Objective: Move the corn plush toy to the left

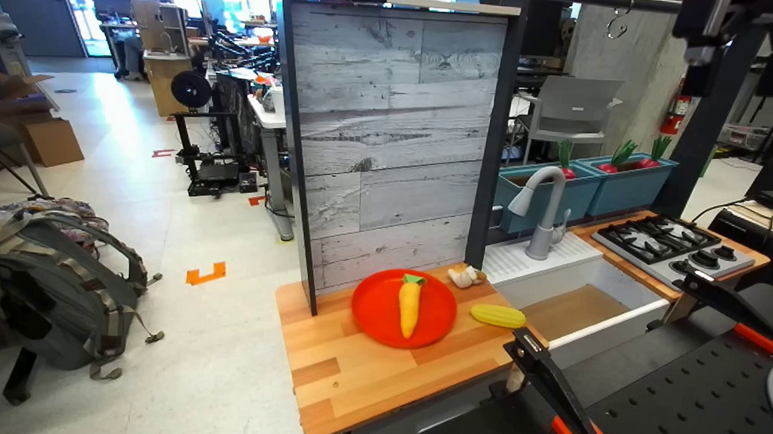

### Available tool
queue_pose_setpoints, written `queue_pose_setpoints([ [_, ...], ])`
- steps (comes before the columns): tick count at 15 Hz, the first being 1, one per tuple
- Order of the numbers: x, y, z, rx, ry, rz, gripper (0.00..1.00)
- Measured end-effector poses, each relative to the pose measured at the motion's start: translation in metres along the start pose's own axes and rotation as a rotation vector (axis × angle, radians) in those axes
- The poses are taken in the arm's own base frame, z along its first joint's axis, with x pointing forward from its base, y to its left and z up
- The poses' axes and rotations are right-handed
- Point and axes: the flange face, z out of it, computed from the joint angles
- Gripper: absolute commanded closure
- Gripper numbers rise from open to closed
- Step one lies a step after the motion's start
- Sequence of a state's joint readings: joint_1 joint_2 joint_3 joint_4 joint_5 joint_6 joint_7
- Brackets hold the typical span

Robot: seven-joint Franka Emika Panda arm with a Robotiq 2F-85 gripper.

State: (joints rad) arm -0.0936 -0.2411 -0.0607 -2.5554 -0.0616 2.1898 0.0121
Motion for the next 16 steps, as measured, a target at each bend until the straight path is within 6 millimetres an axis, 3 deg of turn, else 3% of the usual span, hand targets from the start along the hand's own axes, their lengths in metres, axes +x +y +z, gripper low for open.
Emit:
queue_pose_setpoints([
  [8,0.042,-0.031,0.06,-0.101,0.119,-0.251,0.0],
  [16,0.082,-0.04,0.121,-0.009,0.078,-0.508,0.0],
])
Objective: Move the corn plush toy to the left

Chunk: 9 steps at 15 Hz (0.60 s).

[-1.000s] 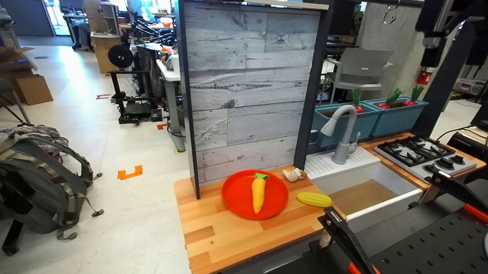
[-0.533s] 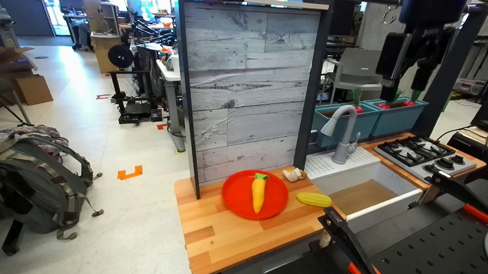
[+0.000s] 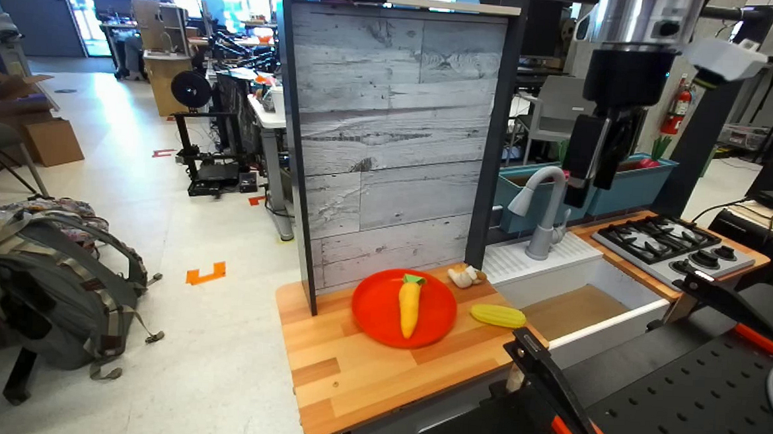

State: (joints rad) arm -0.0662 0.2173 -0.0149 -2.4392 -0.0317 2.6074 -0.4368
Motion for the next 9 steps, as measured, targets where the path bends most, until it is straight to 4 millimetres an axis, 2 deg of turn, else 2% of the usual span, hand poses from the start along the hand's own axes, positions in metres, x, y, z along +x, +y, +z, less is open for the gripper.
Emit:
queue_pose_setpoints([
  [5,0.036,0.011,0.042,0.068,-0.057,-0.09,0.0],
  [9,0.053,0.017,0.086,0.085,-0.112,-0.11,0.0],
])
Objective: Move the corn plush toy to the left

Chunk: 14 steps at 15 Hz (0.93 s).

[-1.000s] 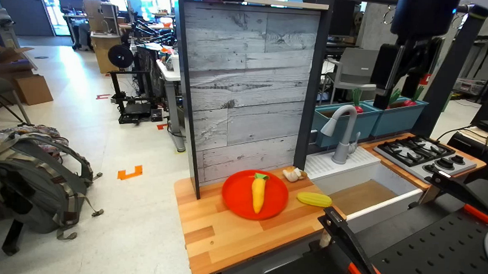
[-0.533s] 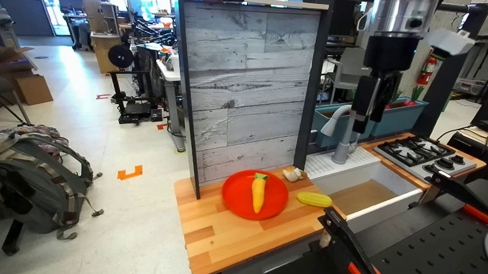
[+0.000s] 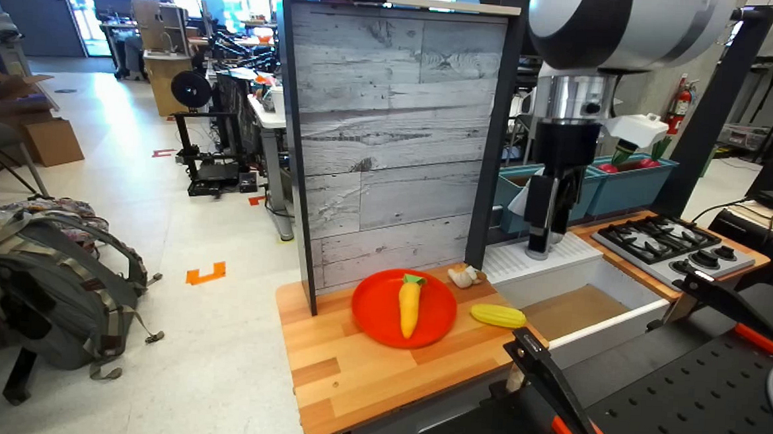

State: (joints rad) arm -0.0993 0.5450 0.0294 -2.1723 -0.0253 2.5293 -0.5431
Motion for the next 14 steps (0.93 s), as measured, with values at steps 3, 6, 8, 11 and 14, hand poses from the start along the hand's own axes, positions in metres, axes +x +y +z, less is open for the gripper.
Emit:
queue_pose_setpoints([
  [3,0.011,0.007,0.029,0.011,-0.052,-0.006,0.0],
  [6,0.021,0.015,0.052,0.009,-0.086,0.012,0.0],
  [8,0.027,0.02,0.067,0.006,-0.11,0.036,0.0],
  [11,0.036,0.027,0.09,0.004,-0.135,0.072,0.0],
  [14,0.043,0.028,0.112,0.006,-0.15,0.099,0.0],
])
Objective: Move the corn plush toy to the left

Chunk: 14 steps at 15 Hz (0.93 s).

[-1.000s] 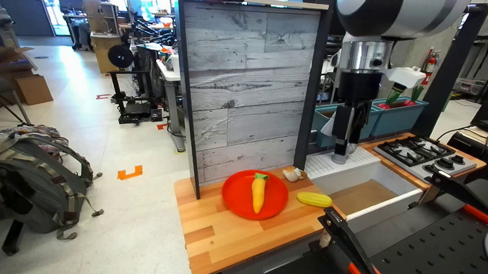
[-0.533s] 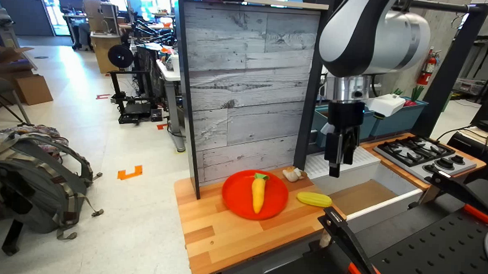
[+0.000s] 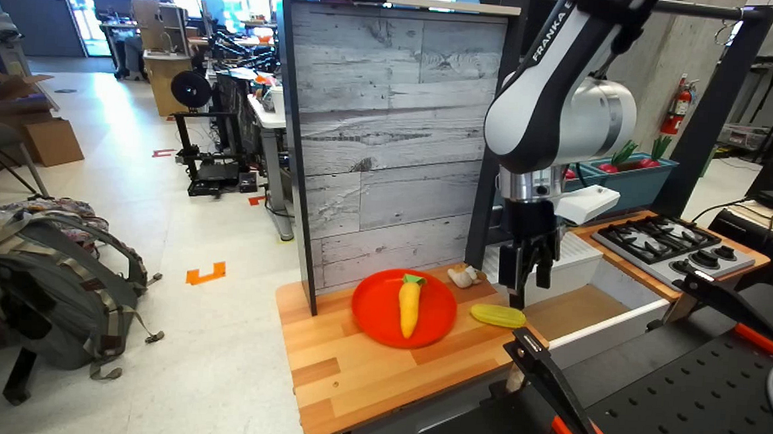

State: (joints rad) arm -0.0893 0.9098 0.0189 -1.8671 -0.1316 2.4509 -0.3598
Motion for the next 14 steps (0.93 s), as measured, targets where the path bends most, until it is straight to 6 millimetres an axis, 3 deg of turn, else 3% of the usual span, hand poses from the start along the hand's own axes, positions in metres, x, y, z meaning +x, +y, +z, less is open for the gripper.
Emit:
queue_pose_setpoints([
  [4,0.011,-0.009,0.024,-0.009,-0.025,0.025,0.0],
  [5,0.013,-0.013,0.029,-0.015,-0.032,0.028,0.25],
  [7,0.018,-0.019,0.038,-0.03,-0.044,0.035,0.32],
  [14,0.033,-0.02,0.047,-0.071,-0.045,0.074,0.86],
])
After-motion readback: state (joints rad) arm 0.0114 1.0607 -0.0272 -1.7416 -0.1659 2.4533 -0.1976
